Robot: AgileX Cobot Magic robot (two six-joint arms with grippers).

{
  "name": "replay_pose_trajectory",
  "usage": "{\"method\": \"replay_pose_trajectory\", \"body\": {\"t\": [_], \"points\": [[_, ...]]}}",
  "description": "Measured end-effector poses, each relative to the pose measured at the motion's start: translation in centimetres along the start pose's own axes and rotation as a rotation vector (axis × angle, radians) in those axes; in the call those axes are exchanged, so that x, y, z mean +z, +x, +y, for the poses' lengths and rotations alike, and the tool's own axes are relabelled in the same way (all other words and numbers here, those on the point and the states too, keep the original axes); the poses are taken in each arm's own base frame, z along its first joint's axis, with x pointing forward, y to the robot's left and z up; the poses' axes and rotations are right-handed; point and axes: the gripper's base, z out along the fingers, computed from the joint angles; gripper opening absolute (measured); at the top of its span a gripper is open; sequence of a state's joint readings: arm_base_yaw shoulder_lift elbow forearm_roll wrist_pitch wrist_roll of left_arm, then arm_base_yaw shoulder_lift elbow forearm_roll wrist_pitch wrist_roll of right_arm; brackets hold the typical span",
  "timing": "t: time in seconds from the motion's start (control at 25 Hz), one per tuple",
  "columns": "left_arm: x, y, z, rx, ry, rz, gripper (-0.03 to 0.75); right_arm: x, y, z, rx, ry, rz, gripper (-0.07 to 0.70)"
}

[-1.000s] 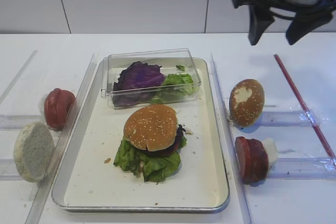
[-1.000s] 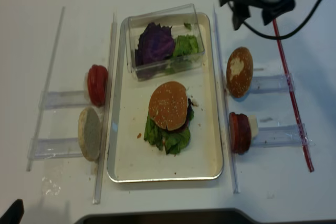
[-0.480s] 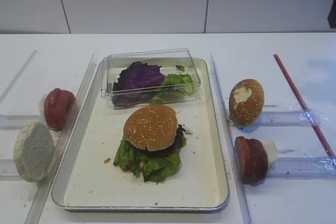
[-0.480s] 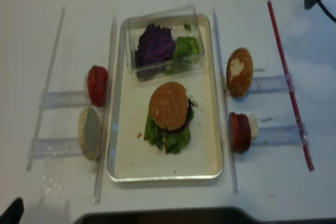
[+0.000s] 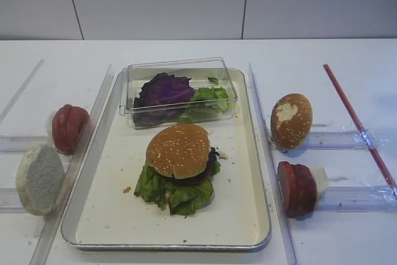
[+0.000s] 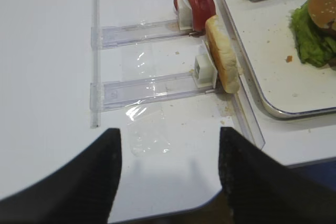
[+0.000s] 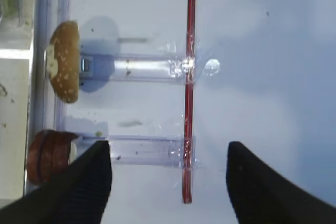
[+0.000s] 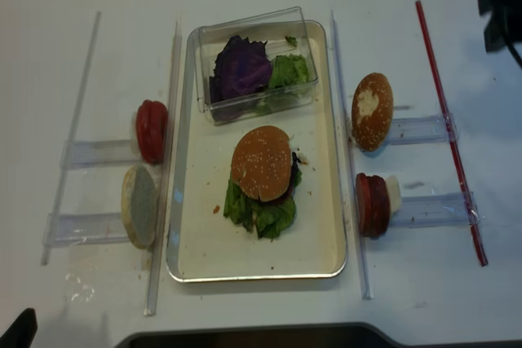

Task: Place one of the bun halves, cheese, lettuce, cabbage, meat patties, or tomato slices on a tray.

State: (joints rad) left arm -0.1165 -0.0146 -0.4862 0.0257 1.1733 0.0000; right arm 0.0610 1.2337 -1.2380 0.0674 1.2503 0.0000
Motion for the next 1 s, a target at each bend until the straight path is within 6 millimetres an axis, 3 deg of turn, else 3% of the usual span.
{"method": "replay_pose_trajectory", "body": {"t": [0.24,0.64,1.0], "points": [[0.0,0.0,0.0,0.000,0.000,0.000,0.391,-1.3,5.0,0.0,-0.025,-0.006,-0.027,0.476],[0.0,0.0,0.0,0.000,0.000,0.000,0.391,-2.3,13.1,0.0,-0.030,-0.013,-0.116,0.355],[0.0,0.0,0.0,0.000,0.000,0.000,0.391,-1.5,19.7,-0.2,-0.038,-0.014,-0.223,0.263]]}}
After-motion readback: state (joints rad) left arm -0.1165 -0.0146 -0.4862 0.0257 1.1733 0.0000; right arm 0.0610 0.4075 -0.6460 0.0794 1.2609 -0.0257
